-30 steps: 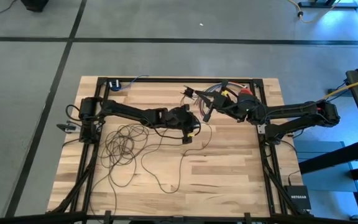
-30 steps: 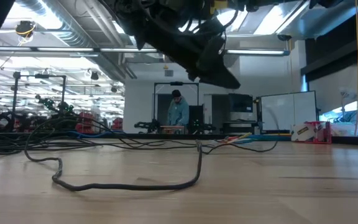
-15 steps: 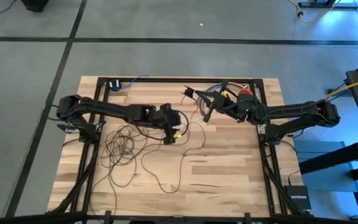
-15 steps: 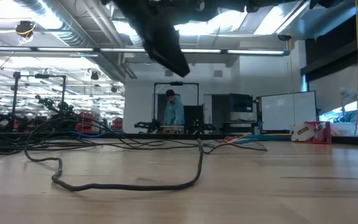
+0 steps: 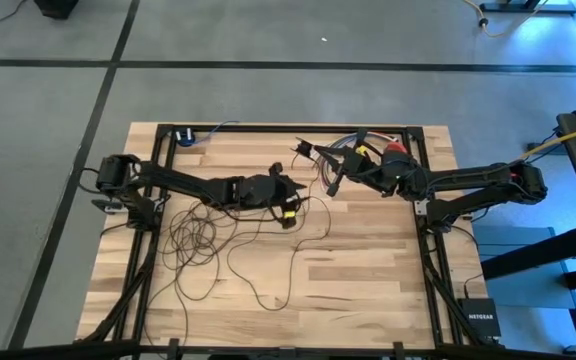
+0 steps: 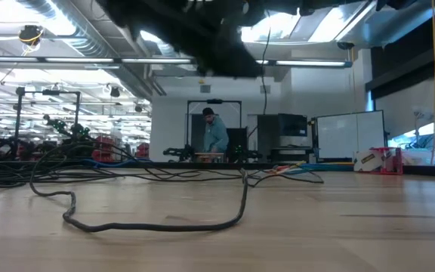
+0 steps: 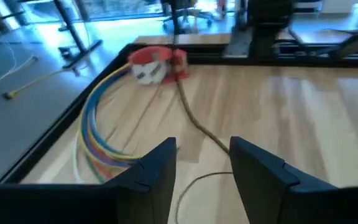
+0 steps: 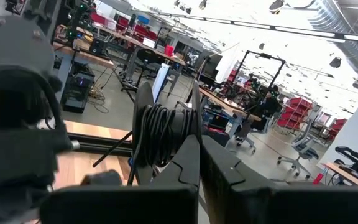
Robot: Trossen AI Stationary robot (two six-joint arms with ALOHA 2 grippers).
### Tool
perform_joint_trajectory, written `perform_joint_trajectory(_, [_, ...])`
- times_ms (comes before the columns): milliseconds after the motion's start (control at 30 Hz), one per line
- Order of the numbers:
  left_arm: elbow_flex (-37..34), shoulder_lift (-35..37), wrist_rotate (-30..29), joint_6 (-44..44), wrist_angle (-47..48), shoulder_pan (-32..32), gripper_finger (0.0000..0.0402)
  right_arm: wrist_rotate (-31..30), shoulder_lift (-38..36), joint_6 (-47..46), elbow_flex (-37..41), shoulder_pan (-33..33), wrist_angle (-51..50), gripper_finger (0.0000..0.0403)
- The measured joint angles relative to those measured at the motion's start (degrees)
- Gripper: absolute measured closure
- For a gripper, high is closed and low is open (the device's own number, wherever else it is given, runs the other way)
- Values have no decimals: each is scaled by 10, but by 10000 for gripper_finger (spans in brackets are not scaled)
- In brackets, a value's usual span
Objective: Coiling cords
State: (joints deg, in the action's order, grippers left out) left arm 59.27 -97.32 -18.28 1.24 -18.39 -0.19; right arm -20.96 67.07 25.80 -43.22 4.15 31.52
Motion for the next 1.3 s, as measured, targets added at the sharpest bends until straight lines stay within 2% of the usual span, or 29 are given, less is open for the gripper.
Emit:
perform_joint_trajectory(133, [2, -14, 1, 5, -57, -1, 259, 0, 0, 2, 0, 0, 4, 397])
perform_joint_trajectory(467, [2, -16, -19, 15, -55, 2, 268, 0, 0, 2, 0, 0, 4, 397])
perform_joint_trajectory(600, [2, -16, -18, 17, -42, 8, 308, 0, 0, 2, 0, 0, 4, 397])
perform_joint_trajectory(733, [2, -16, -20, 38, -43, 13, 380, 0, 0, 2, 0, 0, 5, 397])
perform_joint_trajectory(800, [2, -16, -19, 49, -42, 15, 393, 0, 0, 2, 0, 0, 5, 397])
perform_joint_trajectory(1167, [2, -8, -144, 91, 29, 63, 394, 20, 0, -11, 1, 0, 7, 397])
perform_joint_trajectory(1300, [2, 5, -170, 131, 40, 74, 391, 21, 0, -13, 1, 0, 2, 397])
